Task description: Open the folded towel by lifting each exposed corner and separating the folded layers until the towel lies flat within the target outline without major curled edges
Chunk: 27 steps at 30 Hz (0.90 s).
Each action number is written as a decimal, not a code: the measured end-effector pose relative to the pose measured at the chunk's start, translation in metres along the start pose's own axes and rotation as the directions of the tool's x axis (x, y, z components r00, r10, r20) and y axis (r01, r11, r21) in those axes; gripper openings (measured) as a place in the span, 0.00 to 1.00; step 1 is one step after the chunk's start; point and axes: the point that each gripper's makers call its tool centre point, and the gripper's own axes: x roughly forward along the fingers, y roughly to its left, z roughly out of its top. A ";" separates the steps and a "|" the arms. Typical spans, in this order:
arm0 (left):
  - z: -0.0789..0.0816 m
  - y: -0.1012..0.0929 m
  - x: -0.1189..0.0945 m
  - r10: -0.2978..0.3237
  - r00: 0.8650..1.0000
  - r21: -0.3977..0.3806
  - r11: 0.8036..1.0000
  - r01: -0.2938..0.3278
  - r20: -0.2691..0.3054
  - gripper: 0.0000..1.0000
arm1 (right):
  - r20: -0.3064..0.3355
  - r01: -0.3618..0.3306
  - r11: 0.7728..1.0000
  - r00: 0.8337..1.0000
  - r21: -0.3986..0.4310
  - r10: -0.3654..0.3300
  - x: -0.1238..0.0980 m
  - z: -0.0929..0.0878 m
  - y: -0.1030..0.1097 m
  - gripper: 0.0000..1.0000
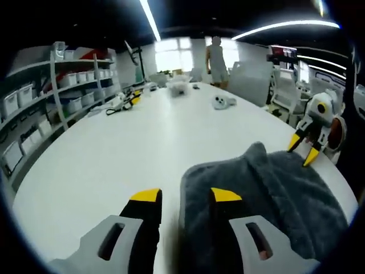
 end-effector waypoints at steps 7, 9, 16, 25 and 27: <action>0.000 -0.011 0.016 -0.028 1.000 0.033 0.999 0.028 -0.008 0.32 | 0.003 0.001 1.000 1.000 -0.015 -0.001 0.000 -0.001 0.000 0.26; -0.001 -0.013 0.020 -0.033 0.999 0.036 0.999 0.033 -0.009 0.32 | 0.003 0.002 1.000 1.000 -0.020 -0.002 0.000 -0.001 0.000 0.26; -0.005 -0.018 0.034 -0.039 0.999 0.089 0.995 0.043 -0.037 0.25 | 0.014 -0.007 0.999 1.000 -0.040 0.008 0.002 -0.002 0.001 0.24; -0.013 -0.019 0.051 -0.035 0.995 0.077 0.996 0.042 -0.095 0.11 | 0.031 0.002 0.998 1.000 -0.063 0.000 0.002 -0.002 0.002 0.20; -0.012 -0.022 0.053 -0.050 0.995 0.083 0.995 0.057 -0.082 0.08 | 0.026 0.000 0.998 1.000 -0.068 0.001 0.002 -0.001 0.003 0.18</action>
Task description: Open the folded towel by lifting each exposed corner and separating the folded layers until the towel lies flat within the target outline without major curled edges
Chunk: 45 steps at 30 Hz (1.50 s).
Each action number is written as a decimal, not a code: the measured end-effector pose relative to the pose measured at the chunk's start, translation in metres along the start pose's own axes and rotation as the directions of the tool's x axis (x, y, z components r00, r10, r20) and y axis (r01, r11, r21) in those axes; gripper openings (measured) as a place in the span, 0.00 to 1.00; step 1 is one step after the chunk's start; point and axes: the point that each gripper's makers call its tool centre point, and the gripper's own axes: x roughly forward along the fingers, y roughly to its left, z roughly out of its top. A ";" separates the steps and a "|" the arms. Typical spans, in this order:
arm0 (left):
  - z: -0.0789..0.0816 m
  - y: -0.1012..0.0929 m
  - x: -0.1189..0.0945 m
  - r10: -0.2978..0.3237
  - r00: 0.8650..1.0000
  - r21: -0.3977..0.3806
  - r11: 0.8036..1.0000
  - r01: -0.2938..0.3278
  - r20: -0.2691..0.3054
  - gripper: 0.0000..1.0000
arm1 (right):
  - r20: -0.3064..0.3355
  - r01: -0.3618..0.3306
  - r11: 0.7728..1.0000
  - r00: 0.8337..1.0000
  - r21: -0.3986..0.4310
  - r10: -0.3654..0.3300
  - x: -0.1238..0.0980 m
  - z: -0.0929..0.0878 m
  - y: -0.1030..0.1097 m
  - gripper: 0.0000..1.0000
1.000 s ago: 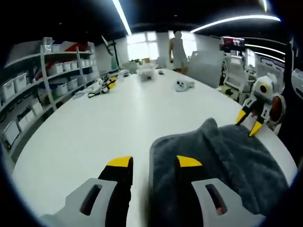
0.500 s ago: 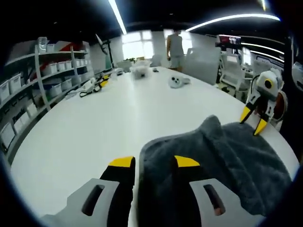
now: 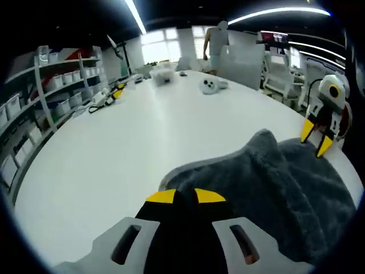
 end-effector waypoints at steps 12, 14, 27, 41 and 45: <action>-0.002 0.011 0.001 0.066 0.998 0.033 0.997 -0.066 -0.011 0.02 | -0.014 -0.011 0.999 1.000 0.044 0.012 -0.003 -0.003 -0.002 0.09; -0.002 0.012 0.001 0.066 0.998 0.031 0.997 -0.066 -0.009 0.02 | -0.023 -0.011 0.999 1.000 0.043 0.012 -0.004 -0.004 -0.003 0.07; -0.002 0.024 0.000 0.133 0.991 0.021 0.991 -0.133 0.003 0.02 | -0.046 0.007 0.999 0.999 0.053 -0.005 -0.009 -0.007 -0.008 0.04; 0.001 0.025 -0.002 0.192 0.980 0.004 0.981 -0.193 0.043 0.02 | -0.063 0.018 0.998 0.998 0.052 -0.015 -0.013 -0.009 -0.009 0.04; 0.001 0.026 -0.002 0.216 0.975 0.011 0.976 -0.217 0.056 0.02 | -0.073 0.021 0.999 0.997 0.043 -0.018 -0.013 -0.009 -0.010 0.04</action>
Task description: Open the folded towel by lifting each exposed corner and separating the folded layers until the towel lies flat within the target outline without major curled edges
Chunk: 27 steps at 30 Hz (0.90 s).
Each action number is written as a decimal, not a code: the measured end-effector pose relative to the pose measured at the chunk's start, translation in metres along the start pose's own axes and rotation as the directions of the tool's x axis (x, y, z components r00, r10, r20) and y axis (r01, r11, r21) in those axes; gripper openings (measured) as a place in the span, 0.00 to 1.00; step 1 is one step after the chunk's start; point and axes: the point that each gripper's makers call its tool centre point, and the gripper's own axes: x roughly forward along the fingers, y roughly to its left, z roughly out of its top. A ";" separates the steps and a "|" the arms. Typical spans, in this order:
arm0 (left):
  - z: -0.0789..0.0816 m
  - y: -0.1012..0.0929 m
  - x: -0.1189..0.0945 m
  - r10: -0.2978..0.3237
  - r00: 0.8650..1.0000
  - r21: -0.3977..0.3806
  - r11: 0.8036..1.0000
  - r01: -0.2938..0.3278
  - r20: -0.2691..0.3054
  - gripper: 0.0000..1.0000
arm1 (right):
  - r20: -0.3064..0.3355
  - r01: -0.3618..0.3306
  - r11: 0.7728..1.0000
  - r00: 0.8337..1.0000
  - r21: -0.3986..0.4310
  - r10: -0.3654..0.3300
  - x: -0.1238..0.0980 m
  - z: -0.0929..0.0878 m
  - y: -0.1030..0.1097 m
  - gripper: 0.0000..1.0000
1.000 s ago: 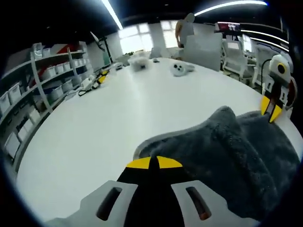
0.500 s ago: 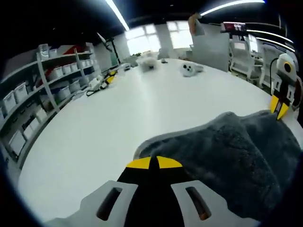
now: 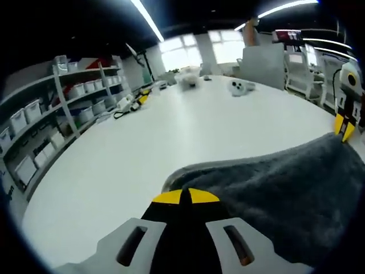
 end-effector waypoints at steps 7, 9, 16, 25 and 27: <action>0.002 -0.002 0.001 0.023 1.000 0.024 0.999 -0.023 0.003 0.02 | -0.006 0.024 1.000 1.000 -0.007 -0.024 -0.002 -0.002 -0.012 0.03; 0.002 0.002 0.003 0.028 1.000 0.018 0.999 -0.028 0.004 0.02 | -0.009 0.026 1.000 1.000 -0.009 -0.026 -0.002 -0.002 -0.015 0.03; 0.002 0.012 0.010 0.044 0.999 0.007 0.999 -0.044 0.010 0.02 | -0.021 0.033 0.999 0.999 -0.009 -0.033 -0.006 -0.005 -0.024 0.03; 0.002 0.014 0.012 0.053 0.998 0.001 0.999 -0.053 0.017 0.02 | -0.027 0.025 1.000 0.999 -0.016 -0.026 -0.011 -0.008 -0.022 0.04; 0.003 0.014 0.013 0.055 0.998 0.013 0.998 -0.055 0.018 0.03 | -0.034 0.020 1.000 0.999 -0.021 -0.020 -0.013 -0.008 -0.020 0.06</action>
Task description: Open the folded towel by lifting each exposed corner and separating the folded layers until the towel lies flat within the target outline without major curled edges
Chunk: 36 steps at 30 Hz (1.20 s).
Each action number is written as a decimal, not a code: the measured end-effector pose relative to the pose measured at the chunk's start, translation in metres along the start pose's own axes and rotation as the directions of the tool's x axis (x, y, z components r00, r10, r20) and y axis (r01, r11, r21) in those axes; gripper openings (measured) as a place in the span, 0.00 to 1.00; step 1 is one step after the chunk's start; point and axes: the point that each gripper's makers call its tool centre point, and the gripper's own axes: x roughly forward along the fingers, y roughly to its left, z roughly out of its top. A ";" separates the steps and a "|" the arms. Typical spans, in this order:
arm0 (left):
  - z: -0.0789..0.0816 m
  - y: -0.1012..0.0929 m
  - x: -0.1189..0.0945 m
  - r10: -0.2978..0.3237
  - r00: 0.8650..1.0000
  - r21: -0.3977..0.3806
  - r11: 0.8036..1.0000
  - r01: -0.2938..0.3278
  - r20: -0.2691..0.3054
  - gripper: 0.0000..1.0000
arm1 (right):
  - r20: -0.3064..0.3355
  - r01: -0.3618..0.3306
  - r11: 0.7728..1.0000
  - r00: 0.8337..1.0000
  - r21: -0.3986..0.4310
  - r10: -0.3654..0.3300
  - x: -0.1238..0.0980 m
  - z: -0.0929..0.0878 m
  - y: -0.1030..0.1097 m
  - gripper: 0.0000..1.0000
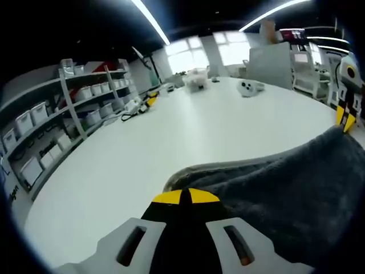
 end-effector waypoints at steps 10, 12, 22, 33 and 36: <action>0.005 0.007 -0.003 -0.041 0.998 -0.176 0.983 0.049 0.046 0.20 | 0.070 0.058 0.997 0.996 0.051 -0.062 -0.019 0.015 -0.021 0.10; 0.006 0.008 -0.001 -0.035 0.999 -0.149 0.988 0.041 0.042 0.20 | 0.064 0.073 0.997 0.995 0.041 -0.075 -0.017 0.014 -0.024 0.10; 0.013 0.011 -0.001 -0.039 0.999 -0.102 0.994 0.043 0.038 0.14 | 0.016 0.086 0.996 0.996 -0.028 -0.085 0.003 0.005 -0.022 0.02; 0.003 0.005 0.013 -0.056 0.998 -0.097 0.994 0.056 0.001 0.06 | -0.001 0.101 0.995 0.995 -0.016 -0.101 0.006 -0.002 -0.025 0.00; 0.002 0.006 0.014 -0.057 0.998 -0.093 0.994 0.056 -0.004 0.06 | -0.004 0.116 0.993 0.993 -0.032 -0.116 0.004 -0.003 -0.024 0.00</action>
